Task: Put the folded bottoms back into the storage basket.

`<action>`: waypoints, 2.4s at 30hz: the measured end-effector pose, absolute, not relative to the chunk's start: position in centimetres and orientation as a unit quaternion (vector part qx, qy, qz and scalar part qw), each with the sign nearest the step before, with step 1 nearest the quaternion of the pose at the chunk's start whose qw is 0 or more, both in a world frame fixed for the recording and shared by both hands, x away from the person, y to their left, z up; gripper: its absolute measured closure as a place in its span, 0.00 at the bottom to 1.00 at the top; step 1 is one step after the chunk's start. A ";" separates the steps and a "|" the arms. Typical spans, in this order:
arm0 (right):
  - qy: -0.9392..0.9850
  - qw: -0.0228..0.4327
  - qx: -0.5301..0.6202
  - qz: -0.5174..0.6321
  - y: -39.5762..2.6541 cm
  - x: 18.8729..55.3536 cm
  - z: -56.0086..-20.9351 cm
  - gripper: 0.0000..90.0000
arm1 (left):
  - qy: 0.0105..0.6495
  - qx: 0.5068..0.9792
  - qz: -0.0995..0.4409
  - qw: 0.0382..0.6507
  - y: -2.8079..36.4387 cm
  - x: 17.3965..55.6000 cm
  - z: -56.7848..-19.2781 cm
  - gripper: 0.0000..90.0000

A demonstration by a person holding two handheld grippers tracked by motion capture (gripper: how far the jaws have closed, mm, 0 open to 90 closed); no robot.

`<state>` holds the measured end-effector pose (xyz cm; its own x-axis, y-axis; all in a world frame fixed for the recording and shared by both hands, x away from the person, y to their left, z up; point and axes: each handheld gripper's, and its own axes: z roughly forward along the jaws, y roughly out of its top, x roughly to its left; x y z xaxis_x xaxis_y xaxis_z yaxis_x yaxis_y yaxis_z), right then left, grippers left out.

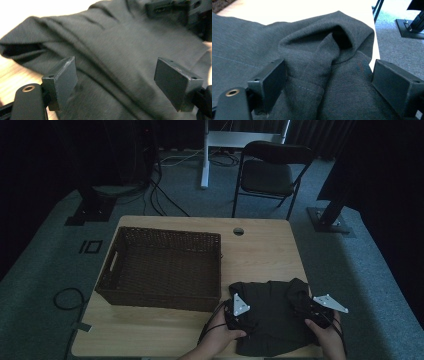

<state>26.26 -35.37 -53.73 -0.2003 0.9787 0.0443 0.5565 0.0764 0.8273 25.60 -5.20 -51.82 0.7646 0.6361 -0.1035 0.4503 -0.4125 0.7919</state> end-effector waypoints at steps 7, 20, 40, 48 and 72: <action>0.692 0.260 0.570 0.358 -35.4 26.8 -54.3 0.12 | 0.351 0.835 0.082 0.416 -5.3 26.3 -53.3 0.20; 0.689 0.215 0.590 0.362 -35.5 27.4 -54.9 0.11 | 0.352 0.847 0.068 0.393 -6.7 27.2 -54.4 0.13; 0.693 0.132 0.596 0.383 -35.7 28.2 -54.3 0.58 | 0.330 0.845 0.050 0.418 -8.2 28.6 -54.6 0.59; 0.679 0.134 0.602 0.398 -35.5 27.6 -53.9 0.69 | 0.328 0.849 0.042 0.411 -8.4 29.0 -53.4 0.77; 0.656 0.172 0.579 0.452 -35.6 26.7 -46.9 0.71 | 0.303 0.844 0.044 0.440 -7.6 30.5 -45.9 0.78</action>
<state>26.73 -35.59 -46.94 -0.2701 0.9159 0.2971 0.6043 -0.0790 0.7929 30.50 -7.58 -45.87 0.8130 0.5498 -0.1918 0.4722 -0.4298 0.7696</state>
